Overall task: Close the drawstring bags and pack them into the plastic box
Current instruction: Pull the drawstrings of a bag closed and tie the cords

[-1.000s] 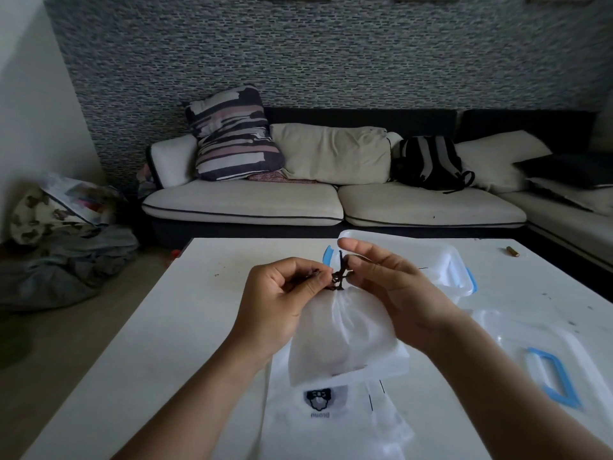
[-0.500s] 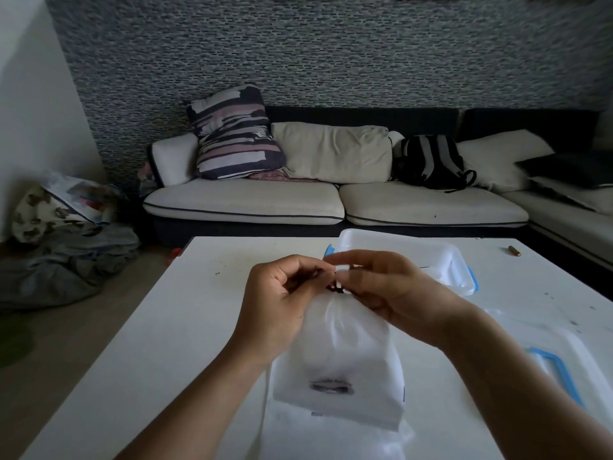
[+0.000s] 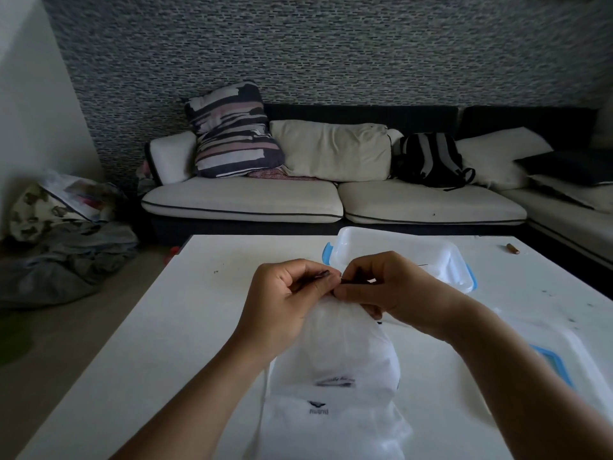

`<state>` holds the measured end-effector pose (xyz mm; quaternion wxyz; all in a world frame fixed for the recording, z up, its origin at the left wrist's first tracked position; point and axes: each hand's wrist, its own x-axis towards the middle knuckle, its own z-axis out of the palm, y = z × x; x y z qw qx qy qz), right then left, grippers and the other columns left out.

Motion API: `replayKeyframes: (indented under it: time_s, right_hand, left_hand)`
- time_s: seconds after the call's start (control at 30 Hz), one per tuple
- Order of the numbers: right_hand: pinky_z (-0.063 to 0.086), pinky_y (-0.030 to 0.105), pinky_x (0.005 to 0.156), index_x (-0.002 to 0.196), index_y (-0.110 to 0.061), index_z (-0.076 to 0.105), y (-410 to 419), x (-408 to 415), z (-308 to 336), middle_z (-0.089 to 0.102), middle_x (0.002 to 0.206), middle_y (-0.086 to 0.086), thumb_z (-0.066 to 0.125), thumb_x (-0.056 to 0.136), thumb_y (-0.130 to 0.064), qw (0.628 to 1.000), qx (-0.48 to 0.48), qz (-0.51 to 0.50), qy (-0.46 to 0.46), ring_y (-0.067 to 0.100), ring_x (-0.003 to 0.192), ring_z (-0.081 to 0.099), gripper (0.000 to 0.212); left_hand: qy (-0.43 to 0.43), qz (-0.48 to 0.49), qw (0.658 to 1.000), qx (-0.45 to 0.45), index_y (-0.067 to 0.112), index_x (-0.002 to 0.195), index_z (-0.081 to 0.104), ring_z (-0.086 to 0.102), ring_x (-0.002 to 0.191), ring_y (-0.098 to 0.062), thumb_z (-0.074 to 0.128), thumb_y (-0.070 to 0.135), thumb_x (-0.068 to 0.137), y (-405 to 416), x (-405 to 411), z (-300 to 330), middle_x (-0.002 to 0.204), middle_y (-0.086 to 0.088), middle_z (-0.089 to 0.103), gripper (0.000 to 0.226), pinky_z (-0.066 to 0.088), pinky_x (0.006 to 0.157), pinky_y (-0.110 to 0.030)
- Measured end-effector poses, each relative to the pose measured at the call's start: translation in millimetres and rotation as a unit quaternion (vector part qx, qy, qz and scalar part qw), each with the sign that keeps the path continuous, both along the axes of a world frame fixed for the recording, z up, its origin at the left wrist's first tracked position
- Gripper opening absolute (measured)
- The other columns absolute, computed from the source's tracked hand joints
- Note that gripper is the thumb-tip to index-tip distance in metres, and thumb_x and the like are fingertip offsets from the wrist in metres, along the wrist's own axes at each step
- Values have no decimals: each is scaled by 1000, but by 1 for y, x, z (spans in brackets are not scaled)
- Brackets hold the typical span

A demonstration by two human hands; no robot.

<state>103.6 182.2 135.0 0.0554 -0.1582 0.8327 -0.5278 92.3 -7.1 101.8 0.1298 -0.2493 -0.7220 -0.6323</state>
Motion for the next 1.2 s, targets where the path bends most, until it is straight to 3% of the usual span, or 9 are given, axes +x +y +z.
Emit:
replayKeyframes:
  time_s: [0.13, 0.3, 0.4, 0.5, 0.63, 0.83, 1.0, 1.1, 1.2]
  right_hand:
    - [35, 36, 59, 89, -7, 72, 0, 1, -3, 57, 76, 12, 72, 91, -30, 1000, -18, 18, -17, 25, 68, 46, 23]
    - [38, 27, 58, 81, -14, 70, -1, 1, 1, 59, 68, -1, 64, 96, -24, 998, 19, 4, 54, 11, 60, 47, 19]
    - [33, 37, 59, 76, -17, 69, 0, -1, -3, 51, 70, 10, 64, 95, -29, 997, -68, 6, 24, 26, 65, 40, 23]
    - [36, 27, 55, 73, -18, 68, -2, -1, -5, 52, 69, 6, 62, 92, -31, 990, -142, 3, 0, 20, 61, 43, 24]
    - [46, 20, 56, 74, -14, 66, -7, -2, -6, 58, 69, 4, 58, 92, -27, 985, -175, 10, -3, 11, 59, 53, 24]
    - [47, 19, 62, 74, -10, 63, -16, -3, -11, 58, 72, 3, 56, 92, -22, 966, -254, 38, -20, 11, 65, 54, 22]
    - [41, 21, 65, 73, -15, 63, -22, -3, -14, 55, 74, 2, 55, 97, -22, 976, -217, 14, 2, 13, 69, 49, 26]
    - [39, 28, 69, 74, -16, 65, -24, -5, -16, 55, 75, 5, 56, 100, -22, 982, -186, -13, 20, 20, 72, 47, 28]
    - [42, 32, 74, 75, -15, 68, -27, -6, -19, 61, 75, 2, 55, 101, -19, 988, -140, -38, 42, 17, 74, 52, 29]
  left_hand:
    - [-50, -30, 998, 35, 8, 88, 79, 74, 83, -14, 72, 8, 85, -1, -1, 1, 84, -2, 78, 8, 55, 76, -20]
    - [-154, -79, 980, 98, 3, 97, 76, 74, 78, -21, 65, 10, 91, -3, 1, 4, 84, -15, 77, 15, 56, 69, -24]
    - [-185, -105, 968, 133, 11, 113, 68, 74, 84, -22, 57, 9, 97, -7, 0, 7, 89, -16, 76, 20, 57, 72, -25]
    - [-180, -113, 970, 122, 13, 118, 63, 73, 87, -21, 54, 12, 99, -10, 0, 8, 95, -16, 76, 21, 56, 73, -25]
    - [-176, -89, 973, 117, 17, 117, 63, 73, 90, -20, 68, 29, 82, -5, 3, 8, 95, -11, 76, 38, 55, 74, -31]
    - [-107, -16, 989, 98, 11, 96, 74, 72, 83, -16, 64, 15, 94, 0, 1, 0, 88, -3, 77, 11, 54, 78, -31]
    - [-46, 63, 996, 48, 24, 86, 81, 69, 88, -9, 74, 20, 87, 2, -1, -3, 90, 5, 71, 8, 55, 82, -30]
    - [-44, 53, 997, 46, 18, 86, 81, 69, 77, -6, 73, 16, 88, 2, 1, -1, 80, 5, 76, 9, 52, 71, -21]
    - [-32, 59, 997, 24, 17, 88, 81, 73, 76, -8, 71, 11, 90, 1, 3, -3, 78, 6, 77, 12, 56, 73, -22]
